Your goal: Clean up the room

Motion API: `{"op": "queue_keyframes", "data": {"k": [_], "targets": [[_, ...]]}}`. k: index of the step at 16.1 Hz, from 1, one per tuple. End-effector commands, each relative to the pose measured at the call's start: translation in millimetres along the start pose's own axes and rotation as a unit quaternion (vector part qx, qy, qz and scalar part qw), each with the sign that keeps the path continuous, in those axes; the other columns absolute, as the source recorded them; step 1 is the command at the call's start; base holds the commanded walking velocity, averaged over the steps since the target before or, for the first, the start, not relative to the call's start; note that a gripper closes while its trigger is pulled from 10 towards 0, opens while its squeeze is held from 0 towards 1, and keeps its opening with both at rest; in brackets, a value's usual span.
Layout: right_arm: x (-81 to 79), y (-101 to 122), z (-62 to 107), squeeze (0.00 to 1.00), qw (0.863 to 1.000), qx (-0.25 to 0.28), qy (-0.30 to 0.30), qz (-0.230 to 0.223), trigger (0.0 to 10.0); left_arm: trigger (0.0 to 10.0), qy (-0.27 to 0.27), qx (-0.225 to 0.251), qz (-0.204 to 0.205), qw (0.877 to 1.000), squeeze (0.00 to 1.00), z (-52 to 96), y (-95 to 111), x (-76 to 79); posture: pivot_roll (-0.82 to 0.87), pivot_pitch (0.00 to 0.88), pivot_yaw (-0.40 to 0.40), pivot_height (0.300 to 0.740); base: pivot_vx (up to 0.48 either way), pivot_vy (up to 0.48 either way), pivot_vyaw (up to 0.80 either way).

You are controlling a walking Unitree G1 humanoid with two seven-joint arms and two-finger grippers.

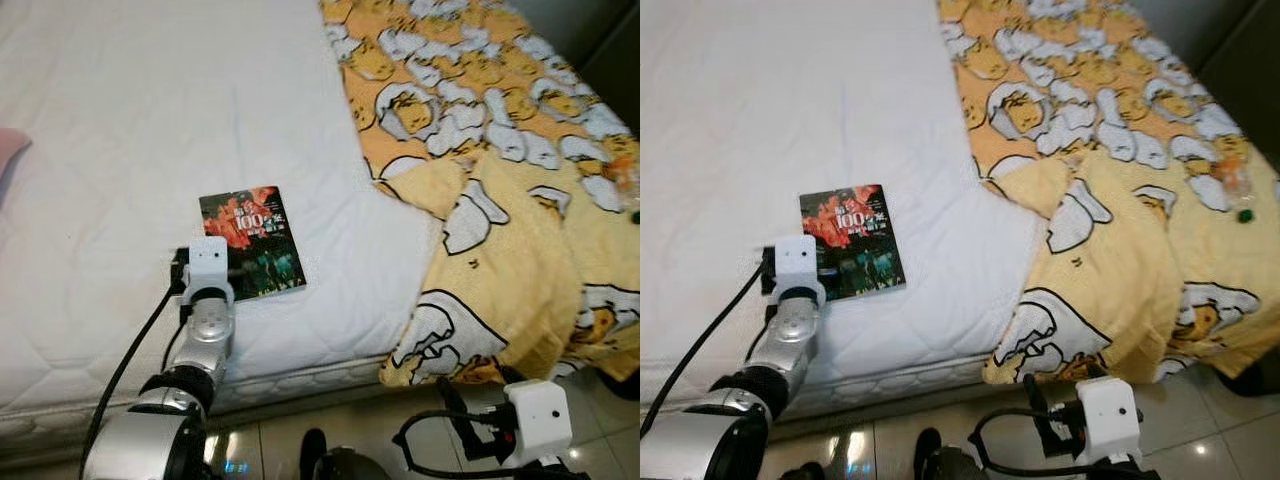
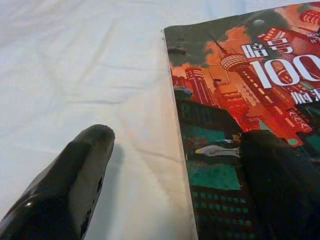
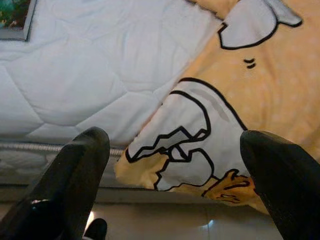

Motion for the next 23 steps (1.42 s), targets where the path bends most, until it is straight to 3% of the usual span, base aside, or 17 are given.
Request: {"op": "queue_keyframes", "data": {"k": [1, 3, 5, 7, 8, 9, 10, 12, 13, 15, 19, 21, 23], "targets": [[3.1, -6, 5.1, 0.0, 1.0, -0.018, -0.003, 0.005, 10.0, 10.0, -0.029, -0.029, 0.018, 0.999, 0.0, 11.1, -17, 14.4, -0.21, 0.305, -0.208, 0.732, 0.0, 0.0, 0.0], [3.1, -8, 3.0, 0.0, 1.0, -0.024, -0.002, 0.003, 10.0, 10.0, -0.046, -0.026, 0.03, 0.998, 0.0, 15.9, -19, 22.1, -0.2, 0.303, -0.205, 0.732, 0.0, 0.0, 0.0], [2.0, -10, 0.4, 0.0, 1.0, -0.026, 0.0, 0.003, 10.0, 10.0, -0.043, -0.021, 0.015, 0.999, 0.0, 19.1, -22, 21.3, -0.19, 0.298, -0.2, 0.732, 0.0, 0.0, 0.0], [1.0, -11, -2.2, 0.0, 1.0, -0.026, 0.001, 0.003, 10.0, 10.0, -0.031, 0.014, -0.045, 0.998, 0.0, 20.0, -19, 16.3, -0.18, 0.294, -0.196, 0.732, 0.0, 0.0, 0.0], [0.8, -11, -3.5, 0.0, 1.0, -0.026, 0.002, 0.003, 10.0, 10.0, -0.026, 0.048, -0.104, 0.993, 0.0, 20.1, -13, 14.2, -0.17, 0.293, -0.194, 0.732, 0.0, 0.0, 0.0], [0.6, -10, -4.0, 0.0, 1.0, -0.024, 0.002, 0.005, 10.0, 10.0, -0.043, 0.071, -0.143, 0.986, 0.0, 21.0, -9, 19.8, -0.17, 0.295, -0.192, 0.732, 0.0, 0.0, 0.0], [-0.1, -10, -4.5, 0.0, 1.0, -0.023, 0.004, 0.008, 10.0, 10.0, -0.068, 0.091, -0.145, 0.983, 0.0, 24.4, -5, 28.5, -0.17, 0.298, -0.194, 0.732, 0.0, 0.0, 0.0], [-1.9, -12, -3.7, 0.0, 1.0, -0.025, 0.006, 0.008, 10.0, 10.0, -0.075, 0.093, -0.105, 0.987, 0.0, 28.6, -4, 32.5, -0.17, 0.301, -0.195, 0.732, 0.0, 0.0, 0.0], [-1.8, -13, -2.2, 0.0, 1.0, -0.028, 0.006, 0.008, 10.0, 10.0, -0.068, 0.072, -0.052, 0.994, 0.0, 32.1, -9, 33.5, -0.16, 0.295, -0.195, 0.732, 0.0, 0.0, 0.0], [-1.3, -16, 0.3, 0.0, 0.999, -0.032, 0.006, 0.008, 10.0, 10.0, -0.077, 0.049, 0.007, 0.996, 0.0, 40.6, -16, 43.4, -0.16, 0.291, -0.193, 0.732, 0.0, 0.0, 0.0], [-0.1, -19, 0.6, 0.0, 0.999, -0.037, 0.008, 0.011, 10.0, 10.0, -0.065, 0.005, 0.043, 0.997, 0.0, 50.0, -33, 45.6, -0.15, 0.27, -0.196, 0.732, 0.0, 0.0, 0.0], [1.3, -19, -1.0, 0.0, 0.999, -0.037, 0.009, 0.015, 10.0, 10.0, -0.094, 0.0, 0.051, 0.994, 0.0, 55.2, -33, 58.5, -0.15, 0.266, -0.199, 0.732, 0.0, 0.0, 0.0], [1.8, -20, -1.2, 0.0, 0.999, -0.039, 0.009, 0.016, 10.0, 10.0, -0.099, -0.045, 0.06, 0.992, 0.0, 60.2, -48, 61.4, -0.14, 0.254, -0.2, 0.732, 0.0, 0.0, 0.0]]}}
Point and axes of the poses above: a point about 5 cm out from each wrist's last joint towards the gripper, its own z axis pointing back from the gripper into the wrist, its own y axis along the axis of the wrist's last joint, x = y × z, the point moved 3 cm from there along -z, pointing out of the wrist towards the gripper, and after that the axes turned 5 degrees about z, right-handed, at the moved point
